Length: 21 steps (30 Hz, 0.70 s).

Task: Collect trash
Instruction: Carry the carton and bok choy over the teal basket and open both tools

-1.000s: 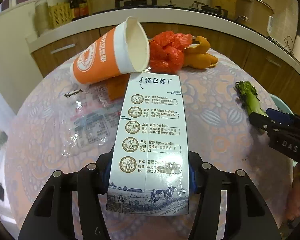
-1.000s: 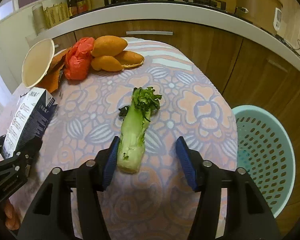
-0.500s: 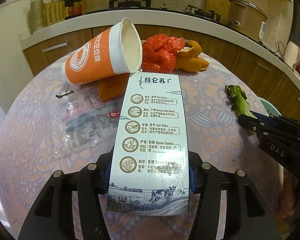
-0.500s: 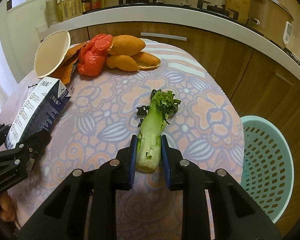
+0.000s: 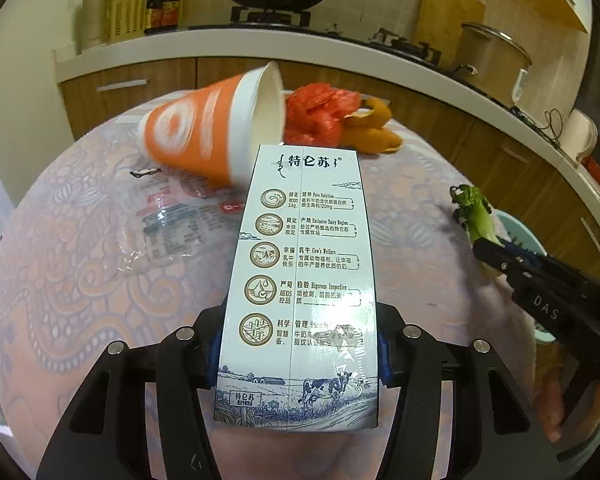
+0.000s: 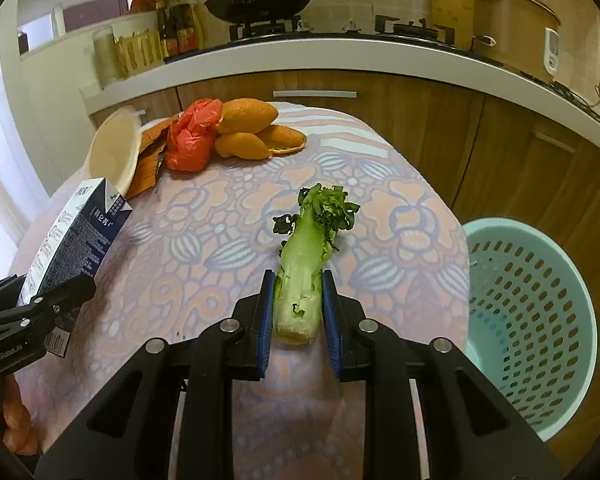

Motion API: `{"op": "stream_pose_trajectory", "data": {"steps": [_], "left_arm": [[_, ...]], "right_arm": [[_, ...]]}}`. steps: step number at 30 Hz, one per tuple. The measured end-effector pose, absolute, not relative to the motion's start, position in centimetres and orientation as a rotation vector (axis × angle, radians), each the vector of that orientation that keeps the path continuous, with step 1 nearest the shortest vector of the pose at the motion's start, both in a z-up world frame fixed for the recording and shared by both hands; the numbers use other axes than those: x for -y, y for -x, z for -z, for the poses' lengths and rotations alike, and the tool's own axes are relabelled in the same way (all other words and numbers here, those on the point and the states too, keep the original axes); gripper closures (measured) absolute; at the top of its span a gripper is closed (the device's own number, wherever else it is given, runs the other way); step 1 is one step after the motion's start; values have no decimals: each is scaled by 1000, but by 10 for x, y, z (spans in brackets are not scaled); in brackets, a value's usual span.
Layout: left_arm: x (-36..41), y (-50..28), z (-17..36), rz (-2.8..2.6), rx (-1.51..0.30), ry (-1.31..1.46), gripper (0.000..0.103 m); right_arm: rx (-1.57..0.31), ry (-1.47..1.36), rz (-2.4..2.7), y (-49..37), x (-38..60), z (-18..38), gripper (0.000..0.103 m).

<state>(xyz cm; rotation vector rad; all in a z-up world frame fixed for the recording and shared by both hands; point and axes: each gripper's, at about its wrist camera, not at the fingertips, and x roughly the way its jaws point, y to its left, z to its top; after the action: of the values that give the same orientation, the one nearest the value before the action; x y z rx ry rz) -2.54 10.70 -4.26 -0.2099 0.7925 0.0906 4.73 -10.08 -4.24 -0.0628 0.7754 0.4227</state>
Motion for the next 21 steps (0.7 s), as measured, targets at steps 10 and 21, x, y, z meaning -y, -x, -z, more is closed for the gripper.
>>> {"op": "stream_pose_trajectory", "data": {"steps": [10, 21], "left_arm": [[-62, 21, 11, 38, -728, 196, 50], [56, -57, -2, 314, -794, 116, 50]], "right_arm": [[-701, -58, -373, -34, 161, 22, 83], [-776, -173, -147, -61, 266, 44, 83]]}}
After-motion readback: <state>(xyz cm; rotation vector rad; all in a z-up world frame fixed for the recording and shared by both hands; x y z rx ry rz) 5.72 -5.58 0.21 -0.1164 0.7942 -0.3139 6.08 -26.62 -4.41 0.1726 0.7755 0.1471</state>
